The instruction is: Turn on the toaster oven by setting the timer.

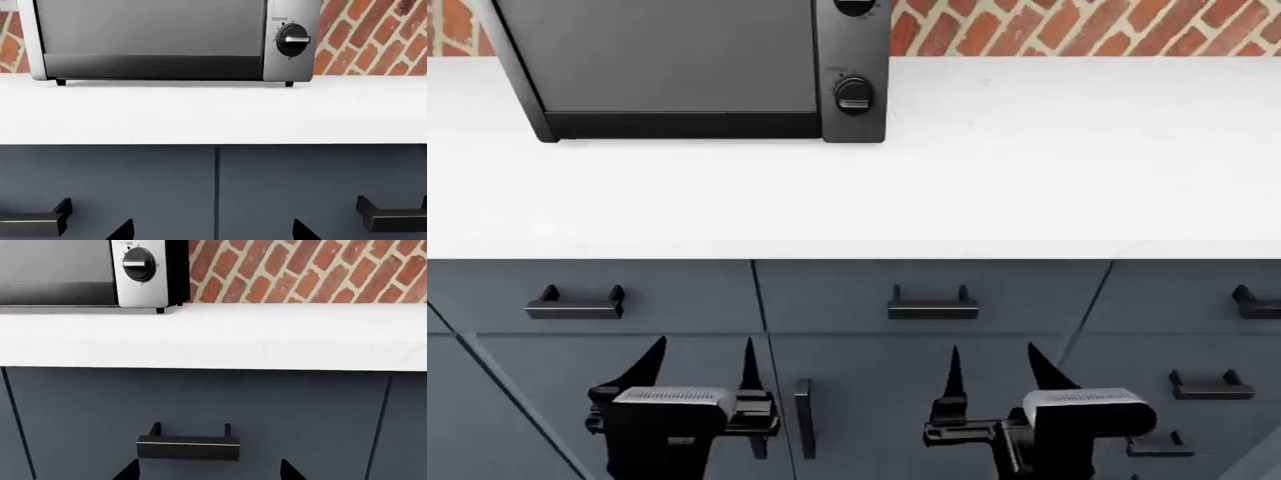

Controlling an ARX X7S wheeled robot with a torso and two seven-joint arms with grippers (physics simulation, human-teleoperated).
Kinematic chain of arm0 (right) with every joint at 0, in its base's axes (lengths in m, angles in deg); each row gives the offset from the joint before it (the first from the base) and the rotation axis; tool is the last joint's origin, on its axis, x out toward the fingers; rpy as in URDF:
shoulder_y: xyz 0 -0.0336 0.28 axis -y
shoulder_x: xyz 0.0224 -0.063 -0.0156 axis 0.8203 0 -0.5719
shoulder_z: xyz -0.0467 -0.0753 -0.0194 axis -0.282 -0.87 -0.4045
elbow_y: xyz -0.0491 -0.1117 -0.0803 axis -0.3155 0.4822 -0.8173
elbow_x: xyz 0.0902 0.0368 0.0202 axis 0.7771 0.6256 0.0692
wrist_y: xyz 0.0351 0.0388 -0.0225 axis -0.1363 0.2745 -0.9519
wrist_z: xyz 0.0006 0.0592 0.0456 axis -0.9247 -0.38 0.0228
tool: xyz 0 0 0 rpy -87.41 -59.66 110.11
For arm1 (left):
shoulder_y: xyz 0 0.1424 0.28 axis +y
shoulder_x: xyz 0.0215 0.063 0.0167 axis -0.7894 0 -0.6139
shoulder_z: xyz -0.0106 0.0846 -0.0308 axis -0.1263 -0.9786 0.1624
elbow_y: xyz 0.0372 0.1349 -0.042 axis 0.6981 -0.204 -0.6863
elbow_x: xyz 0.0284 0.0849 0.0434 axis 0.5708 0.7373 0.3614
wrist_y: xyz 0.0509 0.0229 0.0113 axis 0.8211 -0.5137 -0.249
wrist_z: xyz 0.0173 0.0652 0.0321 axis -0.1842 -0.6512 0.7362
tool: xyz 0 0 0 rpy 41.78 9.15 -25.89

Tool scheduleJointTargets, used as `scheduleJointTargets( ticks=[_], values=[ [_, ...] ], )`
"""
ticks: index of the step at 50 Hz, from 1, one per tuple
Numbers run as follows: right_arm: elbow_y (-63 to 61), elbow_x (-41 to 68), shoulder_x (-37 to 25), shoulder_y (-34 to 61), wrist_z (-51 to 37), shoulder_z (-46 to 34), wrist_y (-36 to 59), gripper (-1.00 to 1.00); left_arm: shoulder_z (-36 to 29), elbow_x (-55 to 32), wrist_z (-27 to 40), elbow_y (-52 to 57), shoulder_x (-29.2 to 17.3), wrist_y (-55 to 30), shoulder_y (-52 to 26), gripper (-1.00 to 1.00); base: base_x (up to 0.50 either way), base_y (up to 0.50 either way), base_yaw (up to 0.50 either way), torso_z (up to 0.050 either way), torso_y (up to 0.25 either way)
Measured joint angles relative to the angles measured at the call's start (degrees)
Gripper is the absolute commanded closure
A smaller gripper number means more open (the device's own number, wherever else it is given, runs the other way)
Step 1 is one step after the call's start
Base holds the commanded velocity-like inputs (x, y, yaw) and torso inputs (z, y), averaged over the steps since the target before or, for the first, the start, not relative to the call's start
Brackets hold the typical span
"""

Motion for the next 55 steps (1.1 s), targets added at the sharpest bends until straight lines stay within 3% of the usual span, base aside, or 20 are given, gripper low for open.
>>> scheduleJointTargets(
  ticks=[14,21,28,35,42,55],
  values=[
    [-17.1,0.8,-3.5,1.8,-2.2,0.6,13.3,-1.00,0.6,-4.0,1.1,19.5,-3.4,-18.4,-2.8,-1.00,0.00,0.00,0.00,0.000,0.000],
    [-24.6,2.9,-5.0,8.8,-2.7,2.2,26.9,-1.00,4.4,-11.0,1.6,28.1,-4.6,-36.0,-11.1,-1.00,0.00,0.00,0.00,0.000,0.000],
    [-30.5,6.6,-6.1,18.8,-2.5,5.1,42.1,-1.00,13.0,-20.6,2.6,35.9,-3.9,-56.9,-23.2,-1.00,0.00,0.00,0.00,0.000,0.000],
    [-35.5,10.5,-6.0,28.5,-2.2,8.8,56.5,-1.00,22.1,-41.7,15.5,37.3,-6.2,-70.0,-33.7,-1.00,0.00,0.00,0.00,0.000,0.000],
    [-37.3,12.7,-5.3,36.5,-2.7,11.4,66.3,-1.00,25.1,-63.6,33.1,33.9,-10.3,-75.5,-42.4,-1.00,0.00,0.00,0.00,0.000,0.000],
    [-36.8,14.6,-5.0,45.4,-3.6,12.9,73.3,-1.00,24.8,-77.7,45.0,28.9,-15.5,-77.5,-52.2,-1.00,0.00,0.00,0.00,0.000,0.000]
  ],
)
